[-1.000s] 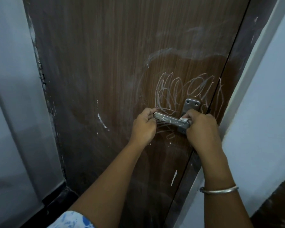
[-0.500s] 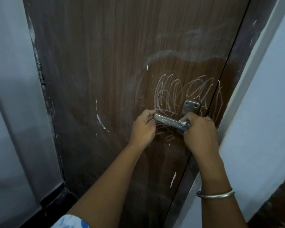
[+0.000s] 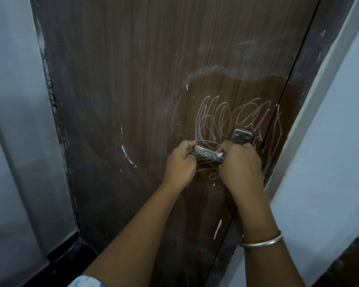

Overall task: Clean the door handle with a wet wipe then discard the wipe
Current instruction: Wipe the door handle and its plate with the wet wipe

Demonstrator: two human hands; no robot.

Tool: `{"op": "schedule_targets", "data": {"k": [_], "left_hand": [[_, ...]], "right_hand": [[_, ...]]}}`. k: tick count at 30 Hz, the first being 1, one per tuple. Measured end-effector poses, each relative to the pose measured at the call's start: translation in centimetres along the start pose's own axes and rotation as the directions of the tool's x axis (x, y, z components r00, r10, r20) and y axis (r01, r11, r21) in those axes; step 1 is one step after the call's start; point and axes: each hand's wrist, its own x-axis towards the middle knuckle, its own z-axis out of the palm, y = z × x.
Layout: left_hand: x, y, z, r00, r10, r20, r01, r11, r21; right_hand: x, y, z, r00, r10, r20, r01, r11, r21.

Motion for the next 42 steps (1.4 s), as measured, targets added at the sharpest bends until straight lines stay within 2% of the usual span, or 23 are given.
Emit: {"op": "schedule_targets", "data": {"k": [5,10,15,19,24,28,30,33,37,39,42], "left_hand": [[0.1,-0.3,-0.1,1.000,-0.004,0.015,0.004,1.000,0.024],[0.4,-0.5,0.1,1.000,0.004,-0.005,-0.004,1.000,-0.001],[0.3,-0.5,0.0,1.000,0.011,-0.004,-0.011,0.999,0.043],[0.3,-0.3,0.0,1.000,0.021,-0.023,-0.019,0.997,0.072],[-0.1,0.0,-0.3,1.000,0.020,0.020,-0.022,0.996,0.089],[0.1,0.5,-0.5,1.000,-0.012,0.001,0.012,0.993,0.119],[0.2,0.5,-1.0,1.000,-0.010,0.029,0.006,0.990,0.143],[0.2,1.0,-1.8,0.993,0.106,0.053,-0.116,0.958,0.263],[0.7,2.2,-2.2,0.944,0.318,0.093,-0.324,0.827,0.459],[1.1,3.1,-2.3,0.937,0.331,0.113,-0.339,0.781,0.524],[1.8,3.7,-2.4,0.949,0.299,0.100,-0.303,0.774,0.556]], "right_hand": [[0.1,0.0,-0.1,0.999,0.050,0.012,-0.050,0.999,-0.003],[0.9,-1.0,0.3,0.998,-0.039,0.057,0.038,0.999,0.029],[1.7,-0.5,0.3,0.997,0.030,0.071,-0.035,0.997,0.068],[2.3,-2.2,0.7,0.992,-0.083,0.100,0.080,0.996,0.038],[2.7,-2.5,0.6,0.990,-0.087,0.110,0.083,0.996,0.039],[3.0,-3.8,1.4,0.972,-0.203,0.120,0.203,0.979,0.010],[3.6,-4.1,1.6,0.957,-0.248,0.151,0.243,0.969,0.049],[4.2,-3.5,1.8,0.959,-0.232,0.163,0.195,0.957,0.213],[4.2,-2.6,2.2,0.975,-0.196,0.104,0.138,0.902,0.409],[4.4,-2.1,2.1,0.980,-0.159,0.119,0.086,0.880,0.467],[4.5,-0.7,1.9,0.981,-0.111,0.161,0.009,0.848,0.530]]}}
